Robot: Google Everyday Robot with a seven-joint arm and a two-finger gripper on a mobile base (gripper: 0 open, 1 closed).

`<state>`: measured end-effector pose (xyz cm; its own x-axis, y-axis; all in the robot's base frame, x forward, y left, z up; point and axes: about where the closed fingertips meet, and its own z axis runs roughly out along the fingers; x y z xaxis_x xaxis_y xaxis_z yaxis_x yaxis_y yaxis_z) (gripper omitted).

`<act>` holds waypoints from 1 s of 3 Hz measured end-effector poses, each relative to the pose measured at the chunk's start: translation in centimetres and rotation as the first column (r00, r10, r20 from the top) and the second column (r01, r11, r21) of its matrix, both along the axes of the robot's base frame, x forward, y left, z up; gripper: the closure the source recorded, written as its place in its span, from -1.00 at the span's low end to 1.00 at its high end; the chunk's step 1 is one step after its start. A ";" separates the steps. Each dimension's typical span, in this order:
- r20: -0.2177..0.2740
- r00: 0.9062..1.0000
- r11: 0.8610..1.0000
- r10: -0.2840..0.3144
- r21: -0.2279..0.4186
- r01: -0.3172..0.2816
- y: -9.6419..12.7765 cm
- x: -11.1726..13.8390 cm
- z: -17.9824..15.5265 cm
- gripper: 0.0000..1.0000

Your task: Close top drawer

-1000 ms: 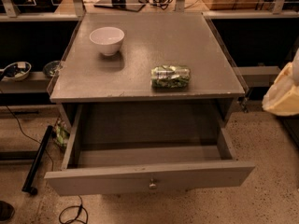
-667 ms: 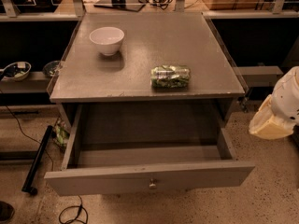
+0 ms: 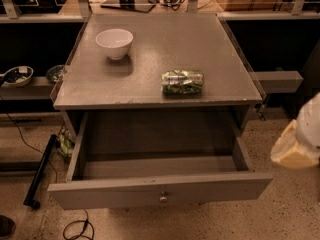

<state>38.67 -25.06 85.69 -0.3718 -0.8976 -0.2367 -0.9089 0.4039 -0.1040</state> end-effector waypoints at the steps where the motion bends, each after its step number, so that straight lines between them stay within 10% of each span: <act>1: -0.050 0.999 0.999 -0.019 0.037 0.021 -0.6 -2.3 -3.3 1.00; 3: -0.142 0.990 0.997 -0.003 0.080 0.015 0.1 -4.8 -7.1 1.00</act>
Offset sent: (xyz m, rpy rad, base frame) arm -0.0783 0.0101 -0.1181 0.1456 0.2678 0.0110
